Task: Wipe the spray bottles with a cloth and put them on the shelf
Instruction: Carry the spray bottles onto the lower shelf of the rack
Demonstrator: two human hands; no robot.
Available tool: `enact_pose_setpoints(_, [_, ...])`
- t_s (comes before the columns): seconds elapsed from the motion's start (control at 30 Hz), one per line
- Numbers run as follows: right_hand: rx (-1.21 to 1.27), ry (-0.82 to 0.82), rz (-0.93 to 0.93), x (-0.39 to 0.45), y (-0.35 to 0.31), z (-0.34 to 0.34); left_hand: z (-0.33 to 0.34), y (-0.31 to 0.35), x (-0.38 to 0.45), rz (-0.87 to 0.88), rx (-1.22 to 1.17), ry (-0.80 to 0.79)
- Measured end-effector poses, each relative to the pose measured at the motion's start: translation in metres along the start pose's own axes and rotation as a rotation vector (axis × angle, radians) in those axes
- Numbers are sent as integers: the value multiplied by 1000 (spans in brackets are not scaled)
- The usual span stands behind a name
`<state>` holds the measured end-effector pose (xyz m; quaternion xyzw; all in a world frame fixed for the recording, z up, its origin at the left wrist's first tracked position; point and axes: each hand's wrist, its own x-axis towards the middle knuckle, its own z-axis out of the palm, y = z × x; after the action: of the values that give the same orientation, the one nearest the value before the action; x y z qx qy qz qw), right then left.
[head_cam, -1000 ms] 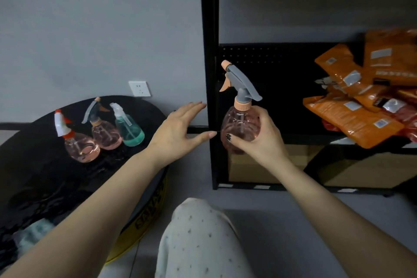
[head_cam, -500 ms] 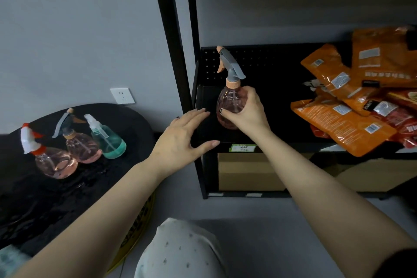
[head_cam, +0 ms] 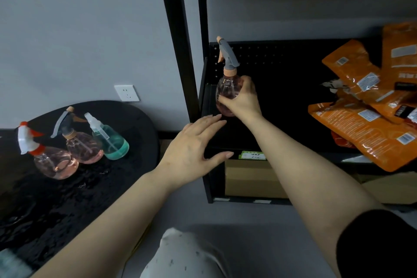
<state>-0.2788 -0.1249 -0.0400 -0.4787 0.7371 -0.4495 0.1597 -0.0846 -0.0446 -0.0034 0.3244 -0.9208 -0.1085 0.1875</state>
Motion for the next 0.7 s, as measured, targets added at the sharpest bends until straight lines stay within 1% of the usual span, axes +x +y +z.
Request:
enact_pose_setpoints(0.43, [-35, 47, 31, -2, 8, 17, -6, -6, -7, -18, -81, 2])
enact_pose_setpoints(0.6, [-78, -19, 62, -4, 9, 10, -11, -12, -17, -17, -92, -17])
enact_pose_setpoints(0.7, [-58, -15, 33, -12, 5, 2, -15, -18, -26, -28, -90, -18])
